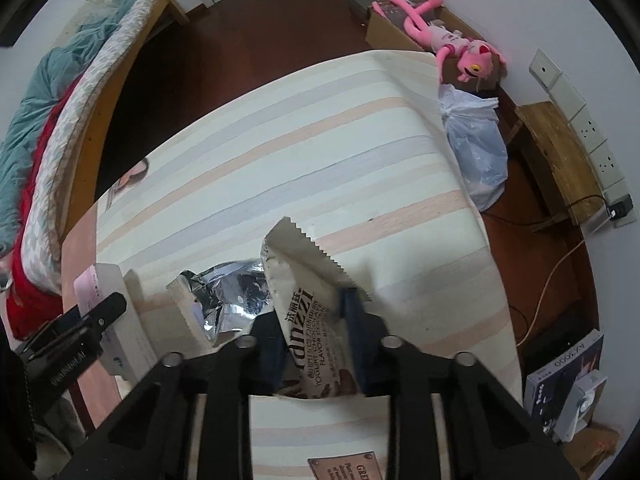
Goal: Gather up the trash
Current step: 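Grasp the white box with the left tool while the right tool grasps the silver wrapper, then carry the white box with the left tool while the right tool carries the silver wrapper to the bin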
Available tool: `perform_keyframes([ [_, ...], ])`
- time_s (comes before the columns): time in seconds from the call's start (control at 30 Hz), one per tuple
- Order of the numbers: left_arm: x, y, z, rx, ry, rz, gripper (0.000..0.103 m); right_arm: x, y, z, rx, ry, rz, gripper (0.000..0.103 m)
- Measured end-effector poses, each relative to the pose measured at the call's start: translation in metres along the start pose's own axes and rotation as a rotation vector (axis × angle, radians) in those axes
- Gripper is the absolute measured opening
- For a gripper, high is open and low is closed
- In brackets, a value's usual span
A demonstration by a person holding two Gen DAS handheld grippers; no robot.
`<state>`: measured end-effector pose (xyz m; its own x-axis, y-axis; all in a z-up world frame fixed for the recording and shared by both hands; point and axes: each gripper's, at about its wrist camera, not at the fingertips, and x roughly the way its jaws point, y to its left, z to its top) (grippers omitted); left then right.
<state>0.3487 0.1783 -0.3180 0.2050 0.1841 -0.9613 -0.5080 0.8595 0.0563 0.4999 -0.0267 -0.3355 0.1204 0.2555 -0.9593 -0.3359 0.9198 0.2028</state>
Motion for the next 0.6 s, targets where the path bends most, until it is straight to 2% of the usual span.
perform_keyframes([
  [0.07, -0.010, 0.008, -0.008, -0.013, -0.029, 0.004, 0.049, -0.006, 0.005, -0.006, -0.013, -0.015, 0.009, 0.016],
  [0.23, -0.057, 0.025, -0.029, -0.048, -0.162, 0.026, 0.048, -0.038, 0.025, -0.025, -0.063, -0.065, 0.046, 0.014],
  [0.4, -0.128, 0.052, -0.062, -0.088, -0.313, 0.030, 0.048, -0.089, 0.057, -0.052, -0.140, -0.127, 0.089, 0.014],
  [0.6, -0.206, 0.095, -0.105, -0.147, -0.437, 0.032, 0.048, -0.150, 0.110, -0.098, -0.236, -0.180, 0.171, 0.014],
])
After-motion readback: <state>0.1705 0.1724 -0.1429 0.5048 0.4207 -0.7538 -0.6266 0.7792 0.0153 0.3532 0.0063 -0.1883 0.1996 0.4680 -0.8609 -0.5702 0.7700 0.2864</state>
